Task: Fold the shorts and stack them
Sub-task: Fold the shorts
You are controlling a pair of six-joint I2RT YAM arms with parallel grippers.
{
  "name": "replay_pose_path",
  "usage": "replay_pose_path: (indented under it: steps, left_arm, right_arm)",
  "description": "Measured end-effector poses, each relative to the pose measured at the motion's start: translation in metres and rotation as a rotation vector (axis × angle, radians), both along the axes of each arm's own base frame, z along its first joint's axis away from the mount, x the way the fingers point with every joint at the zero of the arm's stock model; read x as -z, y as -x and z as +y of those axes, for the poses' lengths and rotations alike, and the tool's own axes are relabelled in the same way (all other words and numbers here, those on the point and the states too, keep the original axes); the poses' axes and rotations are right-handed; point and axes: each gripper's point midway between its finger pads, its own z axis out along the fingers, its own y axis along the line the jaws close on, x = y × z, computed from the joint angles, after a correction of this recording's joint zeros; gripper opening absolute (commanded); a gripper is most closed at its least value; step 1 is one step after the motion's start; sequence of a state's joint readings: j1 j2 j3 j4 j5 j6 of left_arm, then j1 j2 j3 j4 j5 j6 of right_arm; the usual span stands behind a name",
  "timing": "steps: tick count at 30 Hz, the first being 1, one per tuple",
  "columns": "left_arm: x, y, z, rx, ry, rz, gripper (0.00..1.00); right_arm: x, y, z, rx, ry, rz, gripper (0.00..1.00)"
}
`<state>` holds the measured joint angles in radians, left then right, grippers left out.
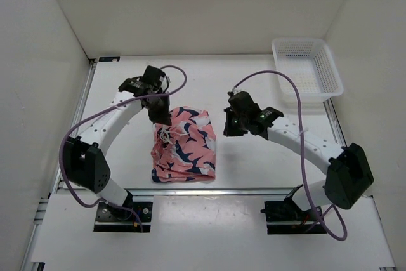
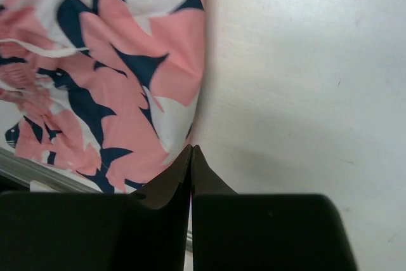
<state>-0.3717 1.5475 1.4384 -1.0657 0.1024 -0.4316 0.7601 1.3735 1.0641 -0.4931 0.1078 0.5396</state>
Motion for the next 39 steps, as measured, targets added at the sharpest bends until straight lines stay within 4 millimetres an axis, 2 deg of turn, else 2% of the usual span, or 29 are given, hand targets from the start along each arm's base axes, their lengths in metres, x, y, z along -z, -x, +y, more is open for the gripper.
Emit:
replay_pose_path:
  steps: [2,4,9,12,15,18,20,21,24,25,27,29,30,33,35,37,39]
  left_arm:
    - [0.02,0.015,-0.01,0.044,0.021,0.067,0.1]
    - [0.044,0.022,-0.009,0.05,0.011,0.142,0.1]
    - [0.108,0.012,-0.002,0.03,-0.084,0.271,0.1]
    - [0.135,0.007,0.005,0.021,-0.14,0.321,0.1]
    - [0.147,-0.006,0.005,0.025,-0.165,0.337,0.1]
    - [0.142,-0.028,0.001,0.033,-0.178,0.294,0.1]
    - [0.132,-0.043,-0.001,0.04,-0.181,0.253,0.1]
    - [0.124,-0.052,-0.002,0.04,-0.179,0.227,0.12]
    - [0.093,-0.077,-0.005,0.042,-0.165,0.146,0.22]
    - [0.082,-0.085,-0.005,0.038,-0.155,0.117,0.31]
    - [0.063,-0.098,-0.003,0.03,-0.144,0.072,0.4]
    - [0.046,-0.103,0.0,0.025,-0.136,0.038,0.46]
    - [0.037,-0.103,0.004,0.019,-0.135,0.026,0.47]
    - [0.012,-0.096,0.012,0.004,-0.13,-0.011,0.47]
    - [-0.008,-0.086,0.017,-0.007,-0.123,-0.05,0.48]
    - [-0.024,-0.067,0.025,-0.029,-0.108,-0.085,0.48]
    - [-0.037,-0.045,0.032,-0.054,-0.086,-0.118,0.48]
  right_arm:
    - [0.014,0.001,0.003,-0.008,-0.008,0.06,0.0]
    - [0.023,0.002,0.016,-0.048,-0.035,0.097,0.0]
    - [0.054,-0.007,0.048,-0.131,-0.051,0.186,0.0]
    - [0.077,-0.02,0.064,-0.144,-0.036,0.222,0.0]
    - [0.102,-0.033,0.072,-0.132,-0.002,0.249,0.0]
    - [0.116,-0.045,0.075,-0.108,0.04,0.255,0.0]
    - [0.113,-0.052,0.074,-0.091,0.058,0.244,0.1]
    - [0.107,-0.057,0.074,-0.084,0.062,0.227,0.16]
    - [0.084,-0.072,0.073,-0.059,0.055,0.161,0.43]
    - [0.073,-0.077,0.07,-0.049,0.051,0.137,0.61]
    - [0.046,-0.085,0.062,-0.023,0.03,0.086,0.79]
    - [0.015,-0.093,0.048,0.009,0.012,0.025,0.9]
    - [-0.005,-0.098,0.037,0.034,-0.003,-0.017,0.9]
    - [-0.064,-0.11,-0.006,0.138,-0.052,-0.147,0.94]
    - [-0.097,-0.113,-0.052,0.238,-0.066,-0.231,0.96]
    - [-0.118,-0.111,-0.104,0.354,-0.05,-0.292,0.97]
    - [-0.125,-0.105,-0.149,0.458,-0.013,-0.324,0.97]
